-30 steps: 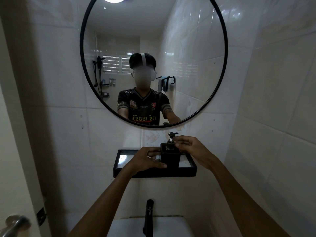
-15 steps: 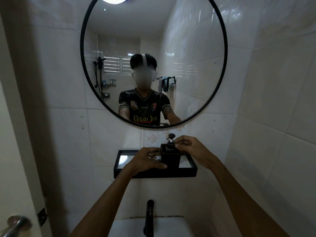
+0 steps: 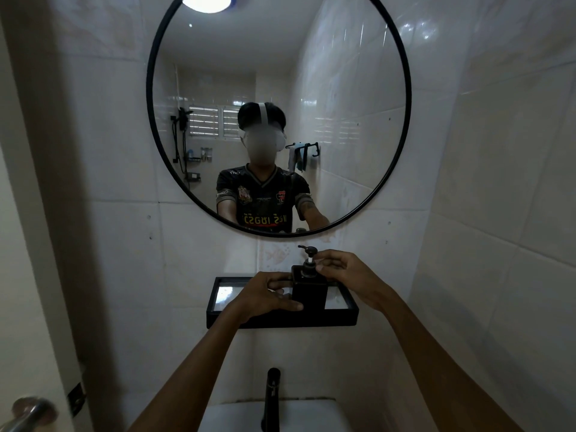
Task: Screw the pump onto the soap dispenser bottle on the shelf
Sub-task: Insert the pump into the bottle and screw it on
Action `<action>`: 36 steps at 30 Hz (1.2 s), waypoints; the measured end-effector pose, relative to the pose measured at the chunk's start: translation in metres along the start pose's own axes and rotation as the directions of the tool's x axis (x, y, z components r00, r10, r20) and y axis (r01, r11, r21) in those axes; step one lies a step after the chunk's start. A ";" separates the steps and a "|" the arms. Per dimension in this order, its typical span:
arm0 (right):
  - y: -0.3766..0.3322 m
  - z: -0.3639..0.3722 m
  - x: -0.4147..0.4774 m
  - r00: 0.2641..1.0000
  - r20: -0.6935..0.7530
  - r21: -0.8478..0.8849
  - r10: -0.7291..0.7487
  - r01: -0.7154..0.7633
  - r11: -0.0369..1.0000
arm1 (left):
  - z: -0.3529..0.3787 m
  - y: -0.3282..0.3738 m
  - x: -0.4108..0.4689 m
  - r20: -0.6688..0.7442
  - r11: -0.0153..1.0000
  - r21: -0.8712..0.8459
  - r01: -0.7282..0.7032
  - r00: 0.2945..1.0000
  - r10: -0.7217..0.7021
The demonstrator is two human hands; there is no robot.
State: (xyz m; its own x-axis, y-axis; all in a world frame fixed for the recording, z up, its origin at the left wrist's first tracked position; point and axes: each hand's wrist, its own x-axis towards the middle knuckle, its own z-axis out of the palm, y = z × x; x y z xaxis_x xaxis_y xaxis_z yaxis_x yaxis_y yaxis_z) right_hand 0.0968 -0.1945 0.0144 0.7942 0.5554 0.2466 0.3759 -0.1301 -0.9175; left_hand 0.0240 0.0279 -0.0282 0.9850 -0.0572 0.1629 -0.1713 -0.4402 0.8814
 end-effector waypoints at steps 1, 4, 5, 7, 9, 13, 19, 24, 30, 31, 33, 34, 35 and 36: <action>0.000 0.000 0.000 1.000 0.004 -0.001 0.001 -0.001 1.000 | 0.000 0.000 0.000 0.001 1.000 0.000 0.005 1.000 -0.005; 0.001 0.000 0.000 1.000 0.015 -0.015 -0.003 0.004 1.000 | 0.000 -0.001 0.002 0.002 1.000 -0.005 0.013 1.000 -0.013; 0.001 0.000 0.000 1.000 0.012 -0.015 -0.003 0.004 1.000 | 0.000 -0.001 0.002 0.001 1.000 -0.007 0.016 1.000 -0.016; 0.000 0.000 0.000 1.000 -0.006 -0.008 0.005 -0.005 1.000 | 0.000 -0.001 0.002 0.004 1.000 -0.010 0.014 1.000 -0.014; 0.000 0.000 0.000 1.000 -0.012 -0.006 0.015 -0.015 1.000 | 0.000 -0.002 0.002 0.007 1.000 -0.012 0.013 1.000 -0.013; 0.003 0.000 0.002 1.000 -0.003 -0.021 0.016 -0.016 1.000 | -0.001 -0.006 0.004 0.005 1.000 -0.017 0.017 1.000 -0.017; 0.003 0.001 0.001 1.000 -0.019 -0.002 0.013 -0.013 1.000 | -0.001 -0.008 0.005 0.003 1.000 -0.025 0.013 1.000 -0.013; 0.005 -0.001 0.003 1.000 -0.005 -0.006 0.008 -0.008 1.000 | -0.001 -0.007 0.004 0.000 1.000 -0.017 0.005 1.000 -0.005; 0.004 -0.002 0.004 1.000 0.028 -0.021 -0.008 0.009 1.000 | -0.002 -0.008 0.005 -0.007 1.000 -0.013 0.017 1.000 -0.017; 0.004 -0.003 0.005 1.000 0.031 -0.029 -0.004 0.005 1.000 | -0.001 -0.007 0.004 -0.006 1.000 -0.011 0.014 1.000 -0.014; 0.005 -0.004 0.006 0.999 0.039 -0.041 -0.001 0.003 0.999 | -0.001 -0.006 0.003 -0.005 1.000 -0.010 0.008 1.000 -0.008; 0.004 -0.003 0.006 0.999 0.043 -0.048 0.003 -0.001 0.999 | -0.001 -0.006 0.003 -0.004 1.000 -0.012 0.009 1.000 -0.009; 0.004 -0.003 0.007 0.999 0.044 -0.057 0.007 -0.005 0.998 | -0.001 -0.006 0.003 -0.004 1.000 -0.020 0.011 1.000 -0.011; 0.003 -0.002 0.007 0.999 0.048 -0.060 0.010 -0.007 0.998 | -0.001 -0.005 0.003 -0.005 1.000 -0.026 0.014 1.000 -0.014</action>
State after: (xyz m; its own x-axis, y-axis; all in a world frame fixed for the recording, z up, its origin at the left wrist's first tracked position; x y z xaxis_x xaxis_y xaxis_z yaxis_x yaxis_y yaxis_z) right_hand 0.1041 -0.1928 0.0141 0.7743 0.5925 0.2222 0.3982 -0.1834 -0.8988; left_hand 0.0275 0.0308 -0.0319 0.9872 -0.0463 0.1523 -0.1577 -0.4179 0.8947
